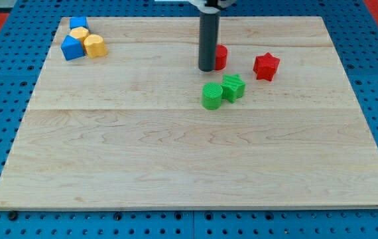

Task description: Push the green starred star in the opposite directions

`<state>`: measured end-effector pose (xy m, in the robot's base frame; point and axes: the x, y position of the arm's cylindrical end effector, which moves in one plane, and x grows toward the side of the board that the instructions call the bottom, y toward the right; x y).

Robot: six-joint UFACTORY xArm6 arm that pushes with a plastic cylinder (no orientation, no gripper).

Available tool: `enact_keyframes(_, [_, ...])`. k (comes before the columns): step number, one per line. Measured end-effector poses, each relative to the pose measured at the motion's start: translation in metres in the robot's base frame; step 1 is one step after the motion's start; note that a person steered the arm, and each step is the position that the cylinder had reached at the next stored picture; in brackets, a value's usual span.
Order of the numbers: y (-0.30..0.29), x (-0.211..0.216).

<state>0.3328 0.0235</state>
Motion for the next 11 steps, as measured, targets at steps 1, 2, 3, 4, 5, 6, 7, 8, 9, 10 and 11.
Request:
enact_keyframes(1, [-0.013,-0.019])
enact_keyframes(2, [0.015,-0.018])
enact_keyframes(3, [0.034,0.007])
enact_keyframes(4, [0.058,0.046])
enact_keyframes(5, [0.098,0.068])
enact_keyframes(6, [0.115,0.065])
enact_keyframes(7, [0.134,0.045])
enact_keyframes(8, [0.127,0.022])
enact_keyframes(9, [0.072,0.032])
enact_keyframes(10, [-0.023,0.032])
enact_keyframes(11, [-0.134,-0.005])
